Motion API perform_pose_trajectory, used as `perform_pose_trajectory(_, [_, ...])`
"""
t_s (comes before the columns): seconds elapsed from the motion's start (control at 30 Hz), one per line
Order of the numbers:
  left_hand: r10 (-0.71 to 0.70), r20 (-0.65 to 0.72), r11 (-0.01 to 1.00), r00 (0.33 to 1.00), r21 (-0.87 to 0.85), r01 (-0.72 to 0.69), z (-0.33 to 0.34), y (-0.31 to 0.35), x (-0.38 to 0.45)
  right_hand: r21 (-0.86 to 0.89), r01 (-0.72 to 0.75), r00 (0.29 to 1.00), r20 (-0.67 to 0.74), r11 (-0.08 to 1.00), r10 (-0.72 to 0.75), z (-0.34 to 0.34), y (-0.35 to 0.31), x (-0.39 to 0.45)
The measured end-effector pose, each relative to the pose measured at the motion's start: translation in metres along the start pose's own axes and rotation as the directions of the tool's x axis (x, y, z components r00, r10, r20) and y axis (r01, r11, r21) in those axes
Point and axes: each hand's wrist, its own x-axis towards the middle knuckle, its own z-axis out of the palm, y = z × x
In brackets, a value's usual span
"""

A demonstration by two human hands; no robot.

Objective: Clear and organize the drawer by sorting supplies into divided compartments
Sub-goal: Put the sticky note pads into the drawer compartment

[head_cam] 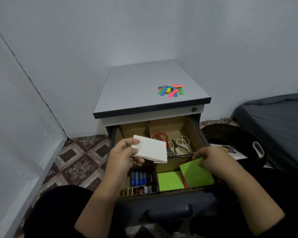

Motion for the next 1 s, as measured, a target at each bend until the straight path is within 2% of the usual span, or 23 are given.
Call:
perform_pose_trajectory(0.17, [-0.001,0.039,1.000,0.999,-0.001,0.001,-0.002,0.000,0.002,-0.126,-0.011,0.973,-0.229,0.992,-0.018,0.007,-0.002,-0.008])
perform_pose_trajectory(0.23, [-0.002,0.087,1.000,0.996,0.008,0.002,-0.002,0.001,0.001,-0.157,-0.005,0.968,-0.250,0.988,-0.034,0.010,-0.006,-0.010])
perform_pose_trajectory(0.33, [-0.021,0.245,0.995,0.969,0.098,-0.003,-0.005,0.003,-0.001,-0.136,-0.036,0.993,-0.116,0.990,0.020,0.015,-0.013,-0.009])
perform_pose_trajectory(0.43, [-0.086,0.462,0.969,0.883,0.245,-0.034,-0.006,0.001,-0.003,-0.096,-0.079,0.993,0.084,0.992,0.087,0.018,-0.012,-0.005])
perform_pose_trajectory(0.5, [-0.109,0.528,0.905,0.842,0.403,-0.135,-0.002,-0.003,-0.004,0.117,-0.135,0.973,0.206,0.984,0.109,0.016,-0.012,-0.004])
perform_pose_trajectory(0.57, [-0.126,0.544,0.840,0.830,0.503,-0.202,0.006,-0.009,-0.006,0.273,-0.182,0.950,0.298,0.945,0.097,0.014,-0.014,-0.006])
perform_pose_trajectory(0.67, [-0.130,0.555,0.693,0.821,0.643,-0.326,0.017,-0.022,-0.005,0.361,-0.223,0.945,0.307,0.905,0.110,0.017,-0.013,-0.003])
perform_pose_trajectory(0.73, [-0.122,0.541,0.587,0.832,0.715,-0.379,0.021,-0.030,-0.004,0.351,-0.228,0.952,0.276,0.908,0.132,0.020,-0.010,0.001])
perform_pose_trajectory(0.8, [-0.112,0.536,0.557,0.837,0.731,-0.394,0.023,-0.033,-0.005,0.284,-0.238,0.953,0.253,0.929,0.167,0.023,-0.009,0.006])
perform_pose_trajectory(0.87, [-0.096,0.525,0.552,0.846,0.735,-0.393,0.024,-0.032,-0.006,0.135,-0.191,0.956,0.249,0.972,0.153,0.028,-0.007,0.010])
perform_pose_trajectory(0.9, [-0.088,0.513,0.518,0.854,0.756,-0.400,0.024,-0.030,-0.007,0.062,-0.167,0.958,0.245,0.984,0.147,0.029,-0.008,0.011])
perform_pose_trajectory(1.0, [-0.003,0.579,0.250,0.815,0.790,-0.560,0.023,-0.026,-0.007,-0.049,-0.122,0.967,0.217,0.991,0.130,0.036,-0.008,0.011])
